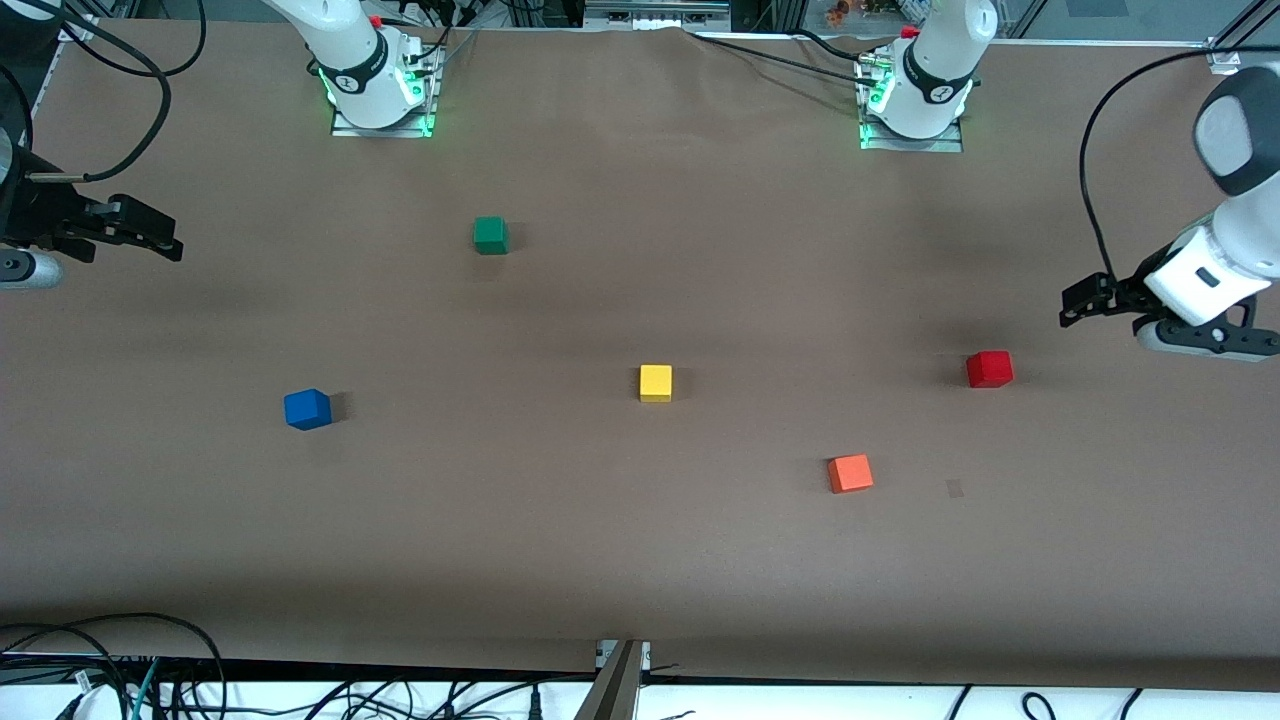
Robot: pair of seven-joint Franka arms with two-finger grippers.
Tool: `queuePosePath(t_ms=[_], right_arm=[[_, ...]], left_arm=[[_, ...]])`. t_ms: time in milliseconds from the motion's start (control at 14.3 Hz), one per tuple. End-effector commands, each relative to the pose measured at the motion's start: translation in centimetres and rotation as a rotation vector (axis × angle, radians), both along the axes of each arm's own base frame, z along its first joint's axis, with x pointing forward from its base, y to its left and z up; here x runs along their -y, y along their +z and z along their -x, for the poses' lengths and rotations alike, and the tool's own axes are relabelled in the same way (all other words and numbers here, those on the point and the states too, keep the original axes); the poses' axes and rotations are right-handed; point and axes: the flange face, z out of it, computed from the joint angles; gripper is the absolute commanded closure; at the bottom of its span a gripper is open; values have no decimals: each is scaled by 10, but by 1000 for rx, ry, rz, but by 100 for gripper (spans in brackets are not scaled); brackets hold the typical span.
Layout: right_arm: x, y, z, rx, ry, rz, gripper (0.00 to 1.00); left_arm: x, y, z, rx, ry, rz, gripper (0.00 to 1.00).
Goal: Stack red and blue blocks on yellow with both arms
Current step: 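Reach the left gripper down over the red cube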
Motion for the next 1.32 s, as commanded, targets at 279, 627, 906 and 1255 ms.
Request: queuePosePath(t_ms=[279,627,906,1255], right_arm=[[2,2,3,-3,2,8,0],[2,2,3,-3,2,10,0],[2,2,3,-3,2,10,0],[2,2,3,-3,2,10,0]], left_arm=[[4,-72,26,108,-11,-6,0],[8,-117,47,-29,-7,12,0],[6,-164,34,-21,-9,5,0],[3,-181,24,62,59,-8,0]])
